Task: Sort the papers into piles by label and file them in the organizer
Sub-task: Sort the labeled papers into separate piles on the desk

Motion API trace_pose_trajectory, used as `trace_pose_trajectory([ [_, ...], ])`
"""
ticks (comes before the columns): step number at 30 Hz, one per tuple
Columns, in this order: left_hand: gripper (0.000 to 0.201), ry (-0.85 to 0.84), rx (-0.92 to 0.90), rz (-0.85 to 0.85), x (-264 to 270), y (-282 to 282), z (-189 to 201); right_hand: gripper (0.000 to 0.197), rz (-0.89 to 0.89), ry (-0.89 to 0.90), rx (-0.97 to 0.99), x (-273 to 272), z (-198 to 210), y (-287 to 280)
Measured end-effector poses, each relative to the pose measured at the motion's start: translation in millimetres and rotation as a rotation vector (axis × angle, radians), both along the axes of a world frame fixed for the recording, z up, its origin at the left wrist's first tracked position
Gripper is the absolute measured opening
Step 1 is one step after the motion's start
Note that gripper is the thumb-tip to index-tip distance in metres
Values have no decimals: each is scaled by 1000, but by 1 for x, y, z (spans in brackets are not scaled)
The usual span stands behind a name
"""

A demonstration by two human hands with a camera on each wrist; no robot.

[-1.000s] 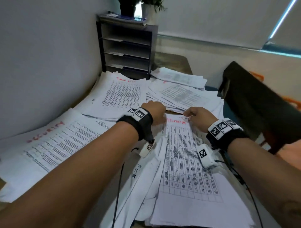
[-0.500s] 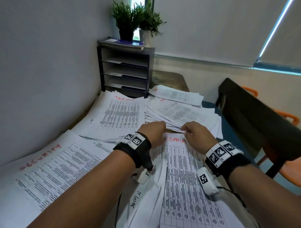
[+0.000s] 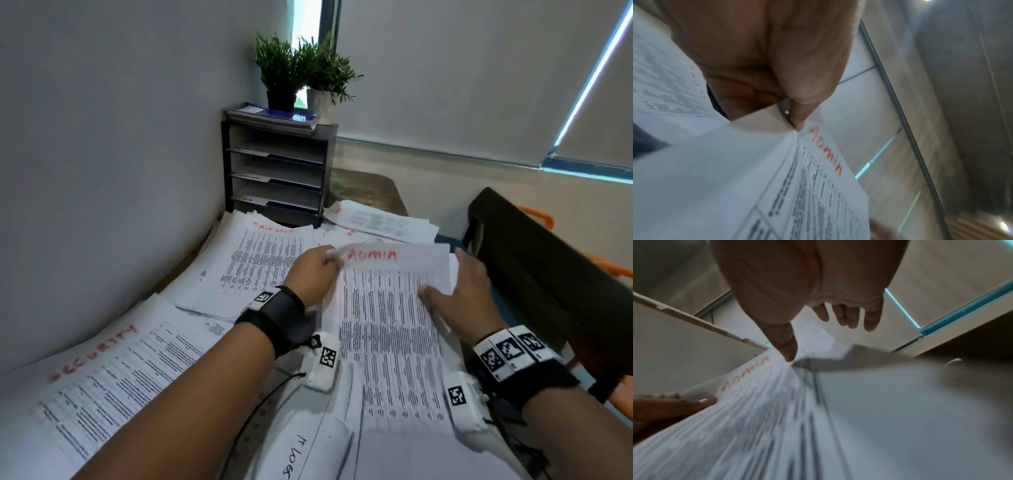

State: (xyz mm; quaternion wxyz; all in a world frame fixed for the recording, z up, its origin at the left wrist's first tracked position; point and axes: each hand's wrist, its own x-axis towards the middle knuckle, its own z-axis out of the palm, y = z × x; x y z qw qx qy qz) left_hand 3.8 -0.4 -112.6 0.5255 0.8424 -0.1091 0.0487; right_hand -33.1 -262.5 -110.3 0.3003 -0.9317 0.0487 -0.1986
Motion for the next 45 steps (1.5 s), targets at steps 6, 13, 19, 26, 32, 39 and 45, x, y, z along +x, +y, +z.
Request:
trace_pose_trajectory([
  [6, 40, 156, -301, 31, 24, -6, -22, 23, 177, 237, 473, 0, -20, -14],
  [13, 30, 502, -433, -160, 29, -13, -30, 17, 99, 117, 608, 25, -8, -26],
  [19, 32, 438, -644, 126, 81, -28, -31, 21, 168, 327, 932, 39, 24, -43],
  [26, 28, 396, -748, 303, 122, -54, -40, 30, 86, 216, 1266, 59, 10, -55],
  [32, 24, 356, -787, 183, 122, -65, -30, 33, -120, 298, 832, 132, -18, -48],
  [39, 35, 427, -865, 134, 128, -70, -53, 35, -242, 528, -401, 261, 19, -83],
  [45, 34, 421, -884, 147, 136, -73, -66, 54, -176, 664, -666, 291, 43, -50],
])
